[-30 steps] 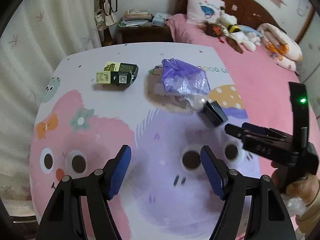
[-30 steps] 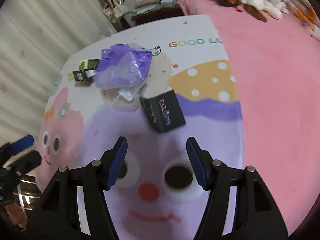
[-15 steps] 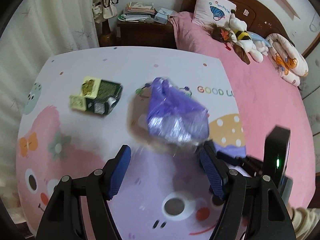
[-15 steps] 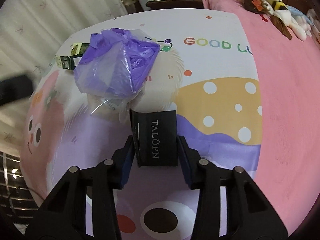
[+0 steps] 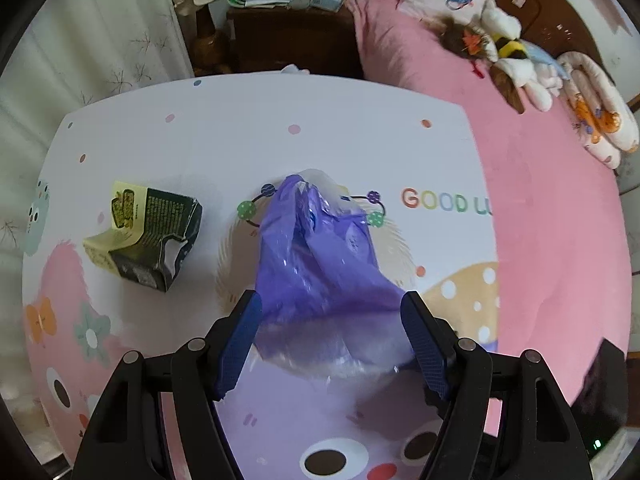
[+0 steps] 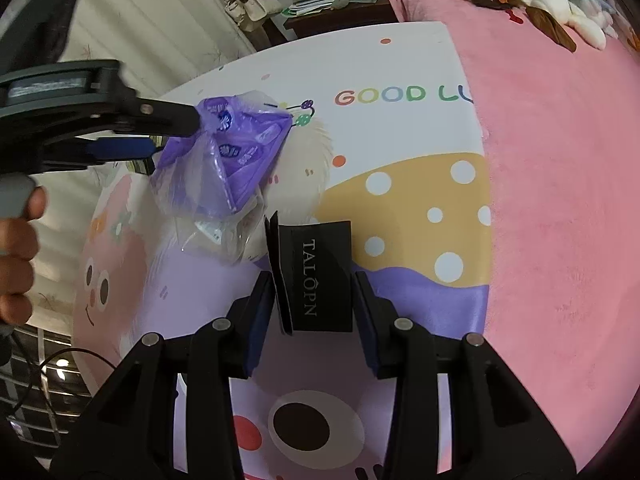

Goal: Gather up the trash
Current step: 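Grasp the black TALON packet with the right tool while the left tool grasps the purple bag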

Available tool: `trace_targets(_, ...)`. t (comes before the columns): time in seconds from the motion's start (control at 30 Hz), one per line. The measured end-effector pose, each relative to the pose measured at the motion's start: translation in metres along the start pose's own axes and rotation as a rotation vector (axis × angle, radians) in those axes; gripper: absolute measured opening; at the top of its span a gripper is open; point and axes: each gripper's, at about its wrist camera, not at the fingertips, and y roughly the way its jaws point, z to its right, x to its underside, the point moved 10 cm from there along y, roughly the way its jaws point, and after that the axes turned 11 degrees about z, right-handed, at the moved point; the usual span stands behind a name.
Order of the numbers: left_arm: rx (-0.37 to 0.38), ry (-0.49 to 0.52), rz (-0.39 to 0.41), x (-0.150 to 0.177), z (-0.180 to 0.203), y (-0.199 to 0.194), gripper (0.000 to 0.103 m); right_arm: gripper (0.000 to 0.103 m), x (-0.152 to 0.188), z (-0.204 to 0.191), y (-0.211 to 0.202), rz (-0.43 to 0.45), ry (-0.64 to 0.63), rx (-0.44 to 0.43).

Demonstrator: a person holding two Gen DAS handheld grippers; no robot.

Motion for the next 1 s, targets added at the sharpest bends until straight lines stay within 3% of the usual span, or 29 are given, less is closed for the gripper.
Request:
trace_targets(0.3, -0.061, 0.046, -0.074, 0.009, 0.001, 0.043, 0.072, 0.036, 0.008, 0.006, 0.005, -0.016, 0.024, -0.007)
trace_targets(0.47, -0.058, 0.073, -0.052, 0.012, 0.005, 0.047, 0.056, 0.036, 0.013, 0.007, 0.005, -0.021, 0.035, -0.01)
trace_targets(0.7, -0.031, 0.093, -0.017, 0.017, 0.008, 0.037, 0.018, 0.036, 0.019, -0.001, 0.003, -0.017, 0.036, -0.018)
trace_targets(1.0, -0.03, 0.094, 0.072, 0.026, -0.012, -0.014, 0.012, 0.036, 0.021, -0.02, -0.015, 0.014, 0.03, -0.029)
